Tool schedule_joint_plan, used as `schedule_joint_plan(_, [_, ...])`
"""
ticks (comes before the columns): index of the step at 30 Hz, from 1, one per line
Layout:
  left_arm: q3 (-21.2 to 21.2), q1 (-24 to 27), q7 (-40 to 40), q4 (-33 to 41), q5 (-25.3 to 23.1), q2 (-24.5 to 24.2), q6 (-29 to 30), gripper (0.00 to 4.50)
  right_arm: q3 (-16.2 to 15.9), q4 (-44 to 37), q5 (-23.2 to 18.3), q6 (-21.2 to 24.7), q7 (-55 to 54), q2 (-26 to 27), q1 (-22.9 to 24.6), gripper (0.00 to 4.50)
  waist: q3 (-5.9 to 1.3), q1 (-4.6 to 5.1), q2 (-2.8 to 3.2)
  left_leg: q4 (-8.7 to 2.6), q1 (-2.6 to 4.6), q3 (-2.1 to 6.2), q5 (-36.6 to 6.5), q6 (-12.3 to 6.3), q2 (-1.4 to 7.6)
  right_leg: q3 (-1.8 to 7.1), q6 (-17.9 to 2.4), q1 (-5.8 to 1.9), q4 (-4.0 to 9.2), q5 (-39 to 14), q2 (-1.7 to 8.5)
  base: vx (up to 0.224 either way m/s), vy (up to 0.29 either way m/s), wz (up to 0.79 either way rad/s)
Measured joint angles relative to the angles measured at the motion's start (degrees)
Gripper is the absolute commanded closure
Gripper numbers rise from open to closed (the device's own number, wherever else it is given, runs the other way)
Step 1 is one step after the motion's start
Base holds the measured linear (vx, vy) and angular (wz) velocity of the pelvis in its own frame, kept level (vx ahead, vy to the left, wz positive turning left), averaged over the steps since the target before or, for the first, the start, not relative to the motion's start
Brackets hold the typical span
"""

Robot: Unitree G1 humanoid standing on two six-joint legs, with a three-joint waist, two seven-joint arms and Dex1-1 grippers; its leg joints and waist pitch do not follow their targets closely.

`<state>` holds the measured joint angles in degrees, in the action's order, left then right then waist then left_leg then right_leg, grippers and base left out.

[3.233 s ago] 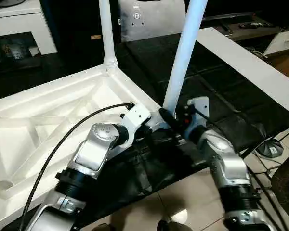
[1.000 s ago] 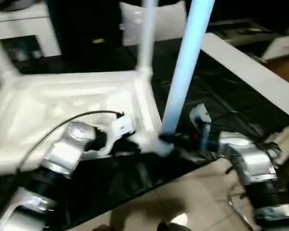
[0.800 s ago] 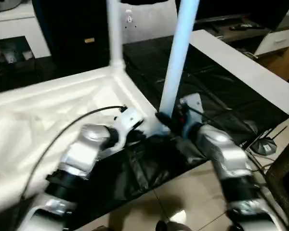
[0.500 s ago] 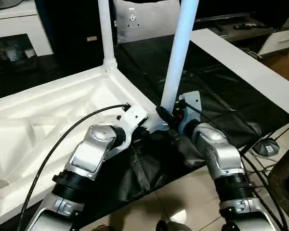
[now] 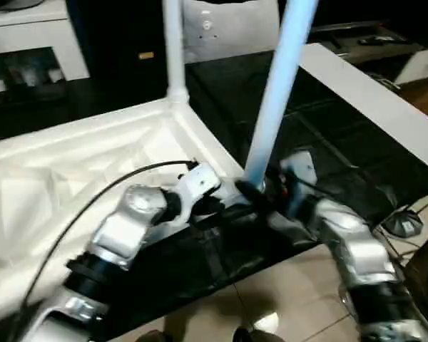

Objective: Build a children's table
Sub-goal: Rotate leg to tighten

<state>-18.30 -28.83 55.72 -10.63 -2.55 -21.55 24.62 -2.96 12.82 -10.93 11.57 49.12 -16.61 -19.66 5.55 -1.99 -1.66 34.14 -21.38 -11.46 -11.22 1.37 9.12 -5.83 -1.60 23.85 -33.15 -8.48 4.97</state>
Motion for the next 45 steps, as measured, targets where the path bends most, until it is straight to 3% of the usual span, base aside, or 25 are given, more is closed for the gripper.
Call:
schedule_joint_plan(7, [-1.77, 0.03, 11.63, -1.73, 1.75, -6.7, -9.16, 4.5, -2.07, 0.23, -3.12, -2.01, 18.21, -8.77, -0.86, 0.38, 0.0, -1.19, -0.02, 0.07, 0.02, -0.02, 0.0, -0.01, 0.0, 0.0, -0.02, -0.13, 0.02, 0.01, 0.04, 0.0, 0.0, 0.0])
schedule_joint_plan(12, [-3.33, -0.08, 17.75, -2.72, 2.75, -8.37, -14.08, 4.5, -4.17, 3.67, -3.59, -2.79, 25.68, -11.25, -4.66, 0.38, 0.0, -1.79, -0.03, 0.11, 0.05, -0.04, 0.01, -0.03, 0.0, 0.0, -0.17, -0.18, -0.01, 0.1, 0.06, 0.0, 0.0, 0.0])
schedule_joint_plan(18, [-4.81, -1.2, 22.13, -4.14, 2.97, -9.4, -17.66, 4.5, -7.65, 7.85, -2.86, -4.49, 32.29, -11.84, -7.43, 0.95, 0.0, -1.85, -0.08, 0.16, 0.06, -0.05, 0.01, -0.02, 0.0, 0.0, -0.17, -0.18, -0.07, 0.1, 0.07, 0.0, 0.0, 0.0])
schedule_joint_plan(32, [-5.71, -2.49, 25.53, -6.08, 2.95, -9.74, -20.98, 4.5, -11.11, 10.78, -2.81, -6.0, 39.83, -11.12, -9.93, 2.25, -0.01, -3.18, -0.18, 0.19, 0.04, -0.06, 0.01, -0.03, 0.01, 0.0, -0.31, -0.17, -0.1, 0.18, 0.07, 0.0, 0.0, 0.0])
schedule_joint_plan(37, [-5.73, -2.55, 25.67, -6.11, 2.93, -9.74, -21.09, 4.5, -11.11, 11.01, -2.82, -6.07, 40.16, -11.09, -10.07, 2.52, -0.02, -3.18, -0.2, 0.23, 0.04, -0.06, 0.01, -0.03, 0.01, 0.0, -0.33, -0.18, -0.12, 0.19, 0.08, 0.0, 0.0, 0.0])
schedule_joint_plan(45, [-5.46, -2.63, 25.91, -6.3, 3.0, -9.56, -20.9, 4.5, -10.85, 10.79, -3.3, -4.67, 40.1, -10.92, -9.93, 2.57, -0.02, -3.21, -0.2, 0.25, 0.05, -0.06, 0.01, -0.03, 0.01, 0.0, -0.33, -0.17, -0.19, 0.19, 0.08, 0.0, 0.0, 0.0])
